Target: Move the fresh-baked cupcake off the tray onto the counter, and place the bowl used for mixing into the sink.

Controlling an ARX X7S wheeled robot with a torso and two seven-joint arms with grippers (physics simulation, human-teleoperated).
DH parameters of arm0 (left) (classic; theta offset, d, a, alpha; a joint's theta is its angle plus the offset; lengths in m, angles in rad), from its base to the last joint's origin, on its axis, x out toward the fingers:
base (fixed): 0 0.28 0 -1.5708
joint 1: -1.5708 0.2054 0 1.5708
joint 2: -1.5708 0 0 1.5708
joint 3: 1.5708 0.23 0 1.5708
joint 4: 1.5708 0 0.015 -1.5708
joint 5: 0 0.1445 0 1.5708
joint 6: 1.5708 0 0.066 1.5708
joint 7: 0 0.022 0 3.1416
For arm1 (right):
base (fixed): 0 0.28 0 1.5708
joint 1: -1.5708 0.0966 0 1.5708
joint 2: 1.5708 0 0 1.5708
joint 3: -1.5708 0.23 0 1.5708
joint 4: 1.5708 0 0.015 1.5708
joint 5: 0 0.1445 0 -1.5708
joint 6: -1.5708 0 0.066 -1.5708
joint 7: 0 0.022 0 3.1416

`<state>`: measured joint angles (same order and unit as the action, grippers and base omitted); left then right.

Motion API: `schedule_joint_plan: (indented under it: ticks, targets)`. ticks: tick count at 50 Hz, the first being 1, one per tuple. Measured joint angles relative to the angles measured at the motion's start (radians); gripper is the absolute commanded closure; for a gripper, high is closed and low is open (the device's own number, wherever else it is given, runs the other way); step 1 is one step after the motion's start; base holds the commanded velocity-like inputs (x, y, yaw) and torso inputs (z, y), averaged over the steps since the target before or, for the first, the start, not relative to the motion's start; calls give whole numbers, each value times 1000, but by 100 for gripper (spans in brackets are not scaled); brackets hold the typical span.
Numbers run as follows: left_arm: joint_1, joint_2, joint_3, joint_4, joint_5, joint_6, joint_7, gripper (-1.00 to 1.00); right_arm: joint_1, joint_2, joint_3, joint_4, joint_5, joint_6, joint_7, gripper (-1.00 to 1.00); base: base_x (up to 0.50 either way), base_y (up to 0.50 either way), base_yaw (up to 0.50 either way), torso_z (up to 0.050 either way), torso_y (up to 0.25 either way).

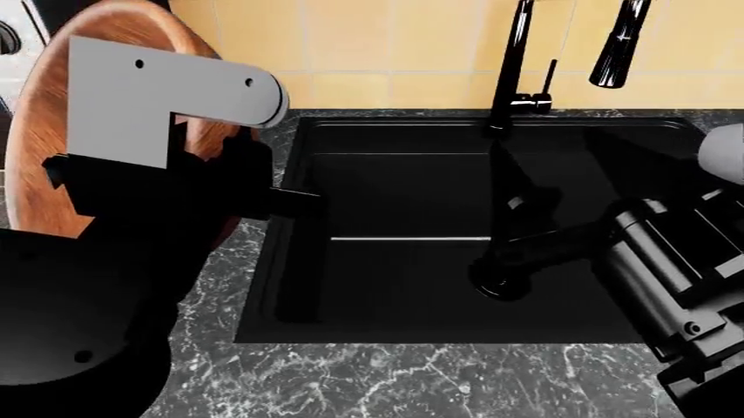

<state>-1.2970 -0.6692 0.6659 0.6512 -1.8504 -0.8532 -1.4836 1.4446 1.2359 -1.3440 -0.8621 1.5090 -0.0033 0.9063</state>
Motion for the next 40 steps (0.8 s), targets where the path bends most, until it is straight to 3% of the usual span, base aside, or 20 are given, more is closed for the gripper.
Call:
schedule_joint_plan:
  ticks: [40]
  targets:
    - [-9,4,14,-1,10,13,8,100,-13,9,9,-8,-9,2,-3,-100,0,-327,0,0,0]
